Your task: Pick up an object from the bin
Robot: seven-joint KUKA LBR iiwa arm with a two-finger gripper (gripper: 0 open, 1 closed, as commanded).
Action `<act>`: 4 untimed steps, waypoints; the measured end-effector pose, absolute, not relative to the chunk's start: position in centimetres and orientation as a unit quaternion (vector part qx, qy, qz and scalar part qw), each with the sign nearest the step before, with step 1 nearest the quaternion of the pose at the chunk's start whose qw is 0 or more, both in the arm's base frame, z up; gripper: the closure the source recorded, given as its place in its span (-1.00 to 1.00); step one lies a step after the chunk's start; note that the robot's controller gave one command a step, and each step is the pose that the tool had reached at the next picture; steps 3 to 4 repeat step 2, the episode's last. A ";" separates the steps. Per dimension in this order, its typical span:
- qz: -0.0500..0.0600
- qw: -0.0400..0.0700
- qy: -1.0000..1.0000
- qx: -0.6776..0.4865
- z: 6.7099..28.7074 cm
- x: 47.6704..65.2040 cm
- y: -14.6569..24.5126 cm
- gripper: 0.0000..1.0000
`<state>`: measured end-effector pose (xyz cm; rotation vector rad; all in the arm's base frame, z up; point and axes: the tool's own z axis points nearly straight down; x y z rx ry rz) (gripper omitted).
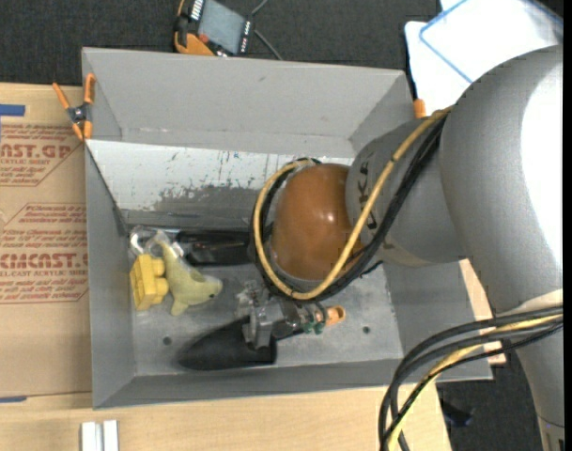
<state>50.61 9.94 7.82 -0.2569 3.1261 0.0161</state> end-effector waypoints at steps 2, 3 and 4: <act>0.004 -0.007 0.991 -0.134 7.5 51.2 8.7 1.00; 0.004 -0.007 0.991 -0.134 7.5 51.2 8.7 1.00; 0.004 -0.007 0.991 -0.134 7.5 51.2 8.7 1.00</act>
Offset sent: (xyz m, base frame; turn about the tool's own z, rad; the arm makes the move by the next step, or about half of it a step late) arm 0.0081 -0.0133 -0.0009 -0.1053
